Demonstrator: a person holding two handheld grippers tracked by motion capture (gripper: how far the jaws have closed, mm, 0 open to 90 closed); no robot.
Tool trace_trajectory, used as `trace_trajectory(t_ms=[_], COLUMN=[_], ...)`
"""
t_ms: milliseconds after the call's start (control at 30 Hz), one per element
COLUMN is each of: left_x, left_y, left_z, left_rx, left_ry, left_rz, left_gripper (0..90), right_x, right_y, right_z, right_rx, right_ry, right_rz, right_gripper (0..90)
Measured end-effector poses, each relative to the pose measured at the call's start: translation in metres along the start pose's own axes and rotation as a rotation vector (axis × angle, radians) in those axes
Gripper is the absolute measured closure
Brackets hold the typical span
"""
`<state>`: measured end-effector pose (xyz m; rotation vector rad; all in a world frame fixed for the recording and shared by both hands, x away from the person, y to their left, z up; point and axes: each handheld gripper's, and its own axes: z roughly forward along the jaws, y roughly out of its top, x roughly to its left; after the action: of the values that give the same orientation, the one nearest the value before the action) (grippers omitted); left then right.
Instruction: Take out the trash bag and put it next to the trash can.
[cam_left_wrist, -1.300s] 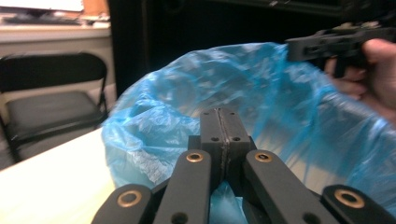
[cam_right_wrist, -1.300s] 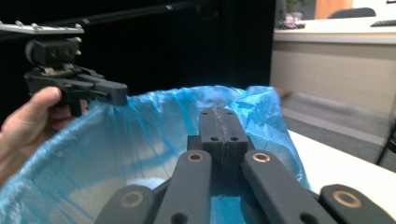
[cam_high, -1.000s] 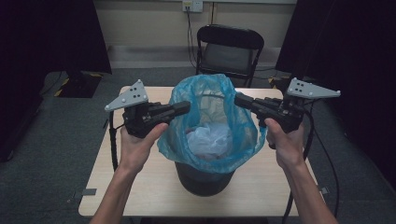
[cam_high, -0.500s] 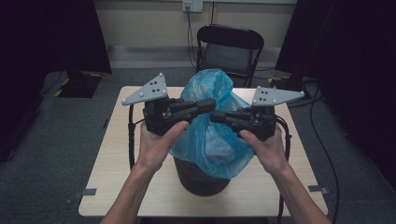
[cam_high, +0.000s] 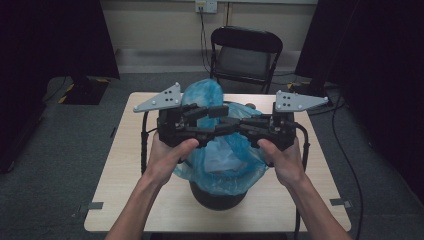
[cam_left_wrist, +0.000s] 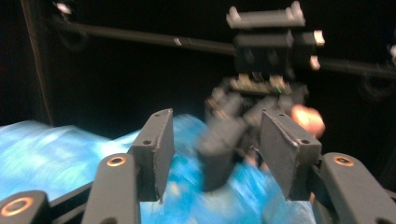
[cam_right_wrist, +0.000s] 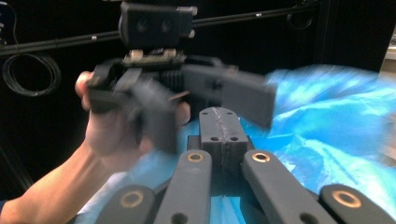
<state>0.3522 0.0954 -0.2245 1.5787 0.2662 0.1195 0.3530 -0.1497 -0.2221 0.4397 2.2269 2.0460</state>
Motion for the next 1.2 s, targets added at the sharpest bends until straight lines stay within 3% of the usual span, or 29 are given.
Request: trace_trajectory(t_ms=[67, 133, 200, 267, 300, 400, 433, 467, 533, 633, 733, 833, 867, 933, 967, 1000, 1033, 1100, 1200], left_x=[-0.001, 0.000, 0.002, 0.001, 0.000, 0.000, 0.001, 0.001, 0.005, 0.008, 0.007, 0.000, -0.003, -0.006, -0.007, -0.007, -0.006, -0.005, 0.000], left_y=[-0.002, -0.003, -0.004, -0.003, -0.003, -0.003, -0.003, -0.003, -0.001, 0.006, 0.014, 0.021, 0.022, 0.022, 0.021, 0.019, 0.018, 0.015, 0.008], left_z=[0.002, 0.004, 0.006, 0.009, 0.009, 0.008, 0.008, 0.007, 0.005, 0.002, 0.002, 0.007, 0.008, 0.009, 0.008, 0.006, 0.003, -0.006, -0.024], left_rx=[0.022, 0.065, 0.072, 0.085, 0.090, 0.091, 0.090, 0.086, 0.075, 0.046, 0.015, 0.020, 0.026, 0.034, 0.032, 0.032, 0.034, 0.030, 0.020], left_ry=[0.000, 0.036, 0.032, 0.037, 0.045, 0.056, 0.060, 0.082, 0.077, 0.067, 0.032, -0.008, -0.015, -0.003, 0.006, 0.028, 0.055, 0.110, 0.173], left_rz=[0.000, 0.011, -0.003, 0.016, 0.023, 0.031, 0.032, 0.028, 0.009, -0.001, -0.016, 0.006, 0.013, 0.025, 0.019, 0.017, 0.014, 0.014, 0.013], left_gripper=[44.2, 36.9, 36.2, 37.6, 42.5, 78.7, 87.3, 89.2, 89.8, 89.9, 89.9, 89.8, 89.7, 88.5, 83.5, 73.7, 62.6, 42.9, 29.0], right_x=[-0.002, -0.003, -0.003, -0.003, -0.002, 0.000, 0.000, 0.000, -0.001, -0.005, -0.008, -0.007, -0.007, -0.008, -0.008, -0.008, -0.008, -0.010, -0.016], right_y=[0.001, 0.001, 0.004, 0.007, 0.008, 0.011, 0.010, 0.010, 0.008, 0.001, -0.005, -0.005, -0.005, -0.003, -0.003, -0.002, -0.002, -0.001, 0.002], right_z=[0.000, -0.004, -0.008, -0.011, -0.013, -0.016, -0.017, -0.017, -0.020, -0.021, -0.014, -0.003, 0.000, 0.004, 0.004, 0.003, 0.002, -0.002, -0.013], right_rx=[-0.005, -0.022, -0.041, -0.059, -0.065, -0.077, -0.080, -0.084, -0.084, -0.051, 0.019, 0.081, 0.086, 0.084, 0.068, 0.063, 0.051, 0.042, -0.003], right_ry=[0.000, 0.002, -0.008, -0.006, -0.003, -0.005, -0.012, -0.026, -0.080, -0.094, -0.104, -0.132, -0.142, -0.120, -0.116, -0.111, -0.104, -0.122, -0.136], right_rz=[0.007, 0.014, 0.012, 0.017, 0.015, 0.012, 0.021, 0.032, 0.041, 0.043, 0.015, -0.019, -0.026, -0.024, -0.030, -0.042, -0.044, -0.029, -0.014], right_gripper=[90.0, 90.0, 90.0, 90.0, 90.0, 90.0, 78.1, 63.0, 39.8, 23.6, 22.1, 24.6, 29.1, 54.8, 63.3, 77.8, 83.1, 88.6, 89.7])
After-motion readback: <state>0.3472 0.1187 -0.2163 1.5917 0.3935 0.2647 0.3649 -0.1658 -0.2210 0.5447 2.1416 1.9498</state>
